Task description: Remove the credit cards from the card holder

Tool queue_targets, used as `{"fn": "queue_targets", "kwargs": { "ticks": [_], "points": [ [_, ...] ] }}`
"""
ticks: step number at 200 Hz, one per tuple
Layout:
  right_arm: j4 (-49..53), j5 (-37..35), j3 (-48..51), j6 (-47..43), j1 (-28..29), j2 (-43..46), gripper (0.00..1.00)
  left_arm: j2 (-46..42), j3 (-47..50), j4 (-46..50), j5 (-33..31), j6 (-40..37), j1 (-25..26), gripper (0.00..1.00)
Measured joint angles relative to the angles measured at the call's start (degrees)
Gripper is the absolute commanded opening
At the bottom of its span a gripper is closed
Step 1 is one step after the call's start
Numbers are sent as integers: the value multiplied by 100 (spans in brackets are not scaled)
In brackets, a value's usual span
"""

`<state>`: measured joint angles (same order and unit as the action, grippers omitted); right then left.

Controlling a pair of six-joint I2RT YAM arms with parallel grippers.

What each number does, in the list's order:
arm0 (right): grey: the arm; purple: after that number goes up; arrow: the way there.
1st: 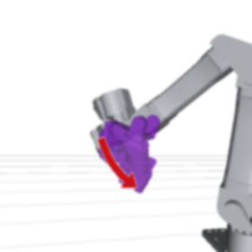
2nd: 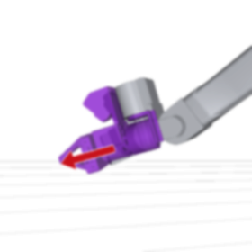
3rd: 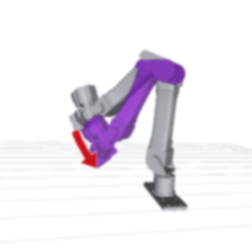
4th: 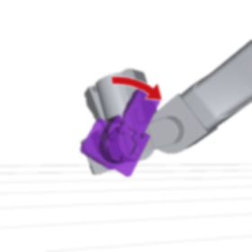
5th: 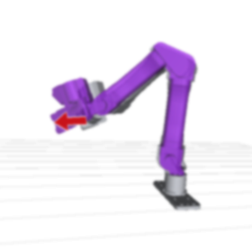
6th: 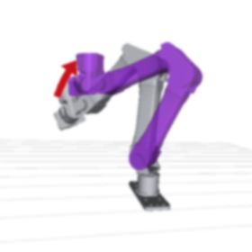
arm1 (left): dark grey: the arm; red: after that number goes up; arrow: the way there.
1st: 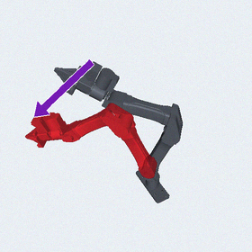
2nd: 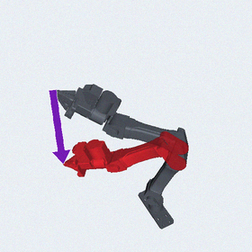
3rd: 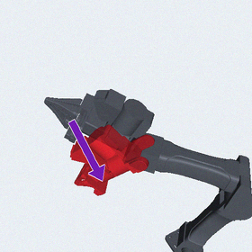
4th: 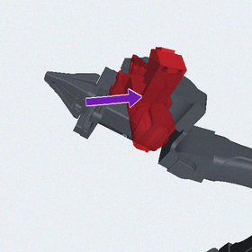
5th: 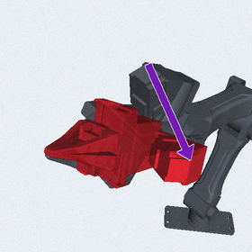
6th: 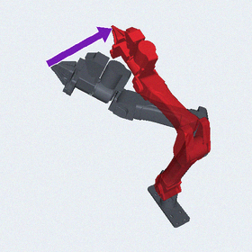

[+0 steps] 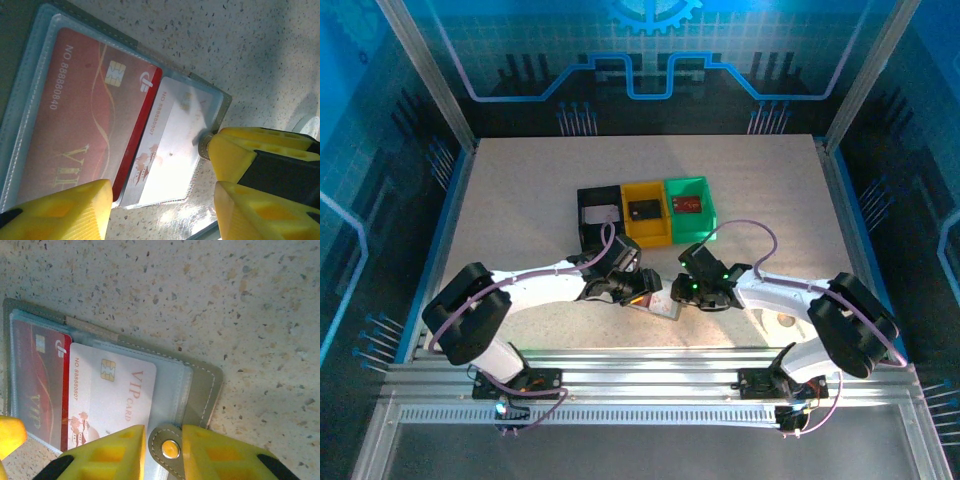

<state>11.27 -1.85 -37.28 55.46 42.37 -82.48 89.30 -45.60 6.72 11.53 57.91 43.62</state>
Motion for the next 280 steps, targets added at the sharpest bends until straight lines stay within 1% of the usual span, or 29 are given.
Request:
{"fn": "queue_targets", "kwargs": {
  "ticks": [53, 80, 154, 165, 184, 241, 259, 280],
  "points": [
    [-90, 0, 63, 15, 0, -7, 25, 184, -131, -46, -61, -153, 0, 53],
    [-140, 0, 98, 35, 0, -7, 24, 258, -162, -162, -70, -188, 0, 48],
    [-282, 2, 184, 85, 0, -4, 24, 498, -162, -356, -79, -260, 0, 47],
    [-302, 2, 195, 92, 0, -4, 24, 551, -162, -385, -81, -262, 0, 45],
    [-328, 7, 208, 107, 0, -4, 24, 614, -162, -442, -81, -282, 0, 44],
    [-435, 48, 247, 109, 4, -13, 24, 636, -138, -688, -76, -282, 0, 44],
    [-525, 83, 247, 122, 4, -63, 24, 638, -92, -767, -76, -282, 4, 41],
    [-632, 103, 258, 149, 4, -103, 24, 638, -2, -874, -76, -282, 4, 41]
  ]
}}
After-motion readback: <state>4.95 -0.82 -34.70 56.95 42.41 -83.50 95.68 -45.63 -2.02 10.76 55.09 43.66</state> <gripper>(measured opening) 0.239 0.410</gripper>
